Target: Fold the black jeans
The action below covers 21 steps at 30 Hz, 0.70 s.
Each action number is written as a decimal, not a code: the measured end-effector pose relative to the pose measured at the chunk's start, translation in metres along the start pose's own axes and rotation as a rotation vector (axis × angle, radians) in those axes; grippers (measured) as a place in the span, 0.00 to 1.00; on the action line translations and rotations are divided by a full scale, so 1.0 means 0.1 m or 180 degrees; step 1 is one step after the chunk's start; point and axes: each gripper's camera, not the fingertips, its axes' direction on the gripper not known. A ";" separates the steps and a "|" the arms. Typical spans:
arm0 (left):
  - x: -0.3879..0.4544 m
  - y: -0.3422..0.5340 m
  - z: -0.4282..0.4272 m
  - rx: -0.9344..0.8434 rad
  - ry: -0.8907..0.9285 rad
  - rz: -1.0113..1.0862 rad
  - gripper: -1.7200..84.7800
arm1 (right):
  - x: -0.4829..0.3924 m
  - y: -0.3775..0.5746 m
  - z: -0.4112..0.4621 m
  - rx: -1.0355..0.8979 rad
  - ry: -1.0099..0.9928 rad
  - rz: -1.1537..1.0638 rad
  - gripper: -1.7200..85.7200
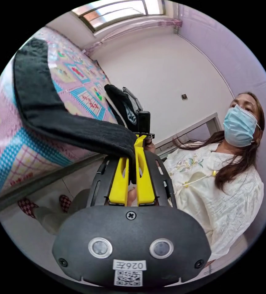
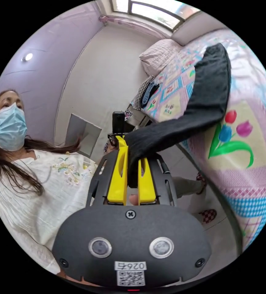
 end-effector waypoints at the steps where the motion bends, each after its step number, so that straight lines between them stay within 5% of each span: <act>1: 0.05 -0.18 -0.07 0.0008 -0.0023 0.0114 0.06 | -0.08 -0.13 -0.03 0.0044 0.0047 -0.0109 0.04; 9: -0.54 -1.58 -0.62 0.0047 0.0074 0.0094 0.05 | 0.12 -1.45 -0.07 0.0157 0.0234 -0.0334 0.04; 21: -2.85 -2.56 -0.96 0.0604 0.1070 -0.1496 0.17 | 2.20 -2.98 0.44 0.0031 0.0049 0.1158 0.12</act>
